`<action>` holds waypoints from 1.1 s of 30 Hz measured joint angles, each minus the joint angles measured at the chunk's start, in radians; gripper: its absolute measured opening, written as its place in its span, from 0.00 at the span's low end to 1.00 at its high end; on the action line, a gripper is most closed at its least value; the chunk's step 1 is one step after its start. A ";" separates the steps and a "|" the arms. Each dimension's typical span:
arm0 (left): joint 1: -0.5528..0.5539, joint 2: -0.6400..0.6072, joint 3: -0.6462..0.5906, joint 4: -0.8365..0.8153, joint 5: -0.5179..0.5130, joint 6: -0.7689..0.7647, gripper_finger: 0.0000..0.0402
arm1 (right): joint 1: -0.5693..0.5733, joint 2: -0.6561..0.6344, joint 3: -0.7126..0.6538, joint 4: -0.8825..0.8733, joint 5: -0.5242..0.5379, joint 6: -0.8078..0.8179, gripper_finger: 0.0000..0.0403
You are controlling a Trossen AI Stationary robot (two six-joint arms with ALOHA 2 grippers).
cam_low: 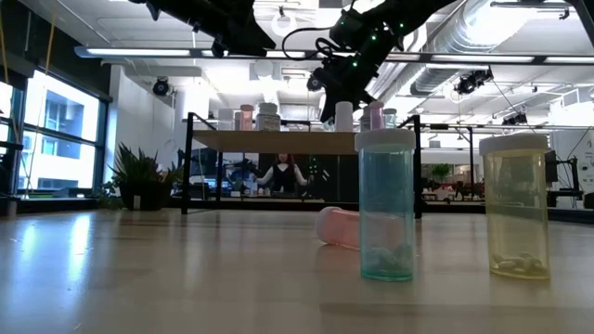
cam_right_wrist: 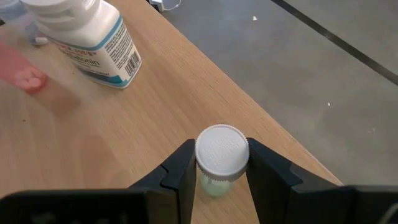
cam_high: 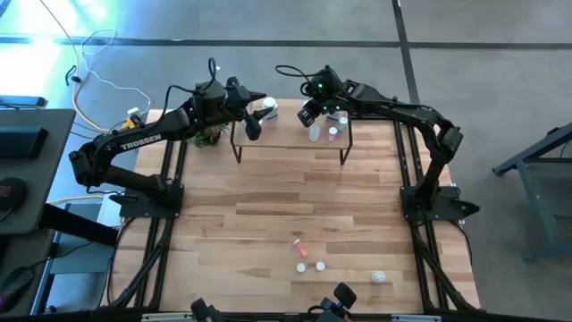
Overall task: Pick and place medicine bottles onto shelf by color
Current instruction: Put the top blue pill bottle on the shelf
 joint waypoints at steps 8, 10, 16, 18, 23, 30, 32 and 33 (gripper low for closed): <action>0.000 0.000 0.000 0.000 0.000 0.000 0.56 | 0.004 0.000 0.000 -0.004 -0.001 -0.006 0.28; 0.000 0.000 0.000 0.000 0.000 0.000 0.56 | 0.008 0.000 0.000 -0.005 0.000 -0.017 0.30; 0.000 0.000 0.000 0.000 0.000 0.000 0.56 | 0.018 0.000 0.000 -0.024 0.032 -0.019 0.35; 0.000 0.000 0.000 0.000 0.000 0.000 0.56 | 0.018 0.000 0.000 -0.030 0.033 -0.019 0.36; 0.000 0.000 0.000 0.000 0.000 0.000 0.56 | 0.018 0.000 0.000 -0.031 0.035 -0.018 0.36; 0.000 0.000 0.000 0.000 0.000 0.000 0.56 | 0.018 0.000 0.000 -0.026 0.035 -0.017 0.36; 0.000 0.000 0.000 0.000 0.000 0.000 0.56 | 0.018 0.000 0.000 -0.026 0.035 -0.018 0.36; 0.000 0.000 0.000 0.000 0.000 0.000 0.56 | 0.018 0.000 0.000 -0.026 0.035 -0.018 0.36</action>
